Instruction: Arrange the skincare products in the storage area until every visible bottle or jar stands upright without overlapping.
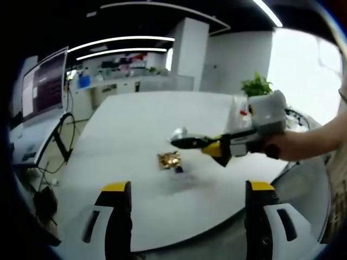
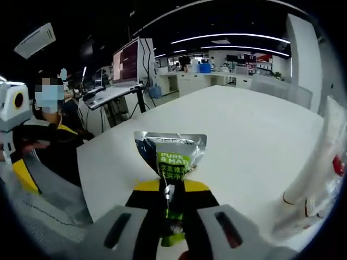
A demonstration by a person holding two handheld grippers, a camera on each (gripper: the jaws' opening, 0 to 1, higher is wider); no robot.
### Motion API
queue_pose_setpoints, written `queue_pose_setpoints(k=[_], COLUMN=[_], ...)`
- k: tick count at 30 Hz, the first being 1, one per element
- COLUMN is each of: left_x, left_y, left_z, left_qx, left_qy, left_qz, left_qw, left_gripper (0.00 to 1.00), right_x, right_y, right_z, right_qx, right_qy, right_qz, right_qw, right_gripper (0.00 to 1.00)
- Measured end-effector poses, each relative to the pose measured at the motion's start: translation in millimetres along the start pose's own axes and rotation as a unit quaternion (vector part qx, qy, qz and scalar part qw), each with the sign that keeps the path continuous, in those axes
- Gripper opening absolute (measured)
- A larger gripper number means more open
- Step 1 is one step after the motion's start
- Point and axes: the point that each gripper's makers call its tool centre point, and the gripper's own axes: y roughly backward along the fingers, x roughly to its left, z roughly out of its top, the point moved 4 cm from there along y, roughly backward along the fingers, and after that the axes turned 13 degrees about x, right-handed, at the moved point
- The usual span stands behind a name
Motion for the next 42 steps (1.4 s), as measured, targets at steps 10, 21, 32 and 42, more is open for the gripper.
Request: queue_pose_setpoints(k=[10,21,32,42], left_x=[-7.6,-40.3,-60.1,-62.0], left_y=[1.6,2.1,6.5,15.0], left_z=[7.9,32.6,64.7,82.0], left_qx=[0.000,-0.035,-0.095,-0.129], left_qy=[0.015,0.073,0.171,0.220], left_qz=[-0.029,-0.130,-0.226,-0.263], left_qw=[0.9995,0.9882,0.9543,0.9307], left_gripper=[0.86,0.86,0.72,0.52], right_x=[30.5,45.0,54.5,70.6], right_y=[32.0,65.1,91.0,99.8], right_z=[13.6,18.6,16.4,27.2], right_qx=[-0.038,-0.072,-0.092,-0.118], right_qy=[-0.012,-0.032,-0.021,0.032], right_qz=[0.032,0.039,0.031,0.046], right_qw=[0.9987,0.9961,0.9951,0.9914], right_gripper=[0.11,0.11,0.11,0.12])
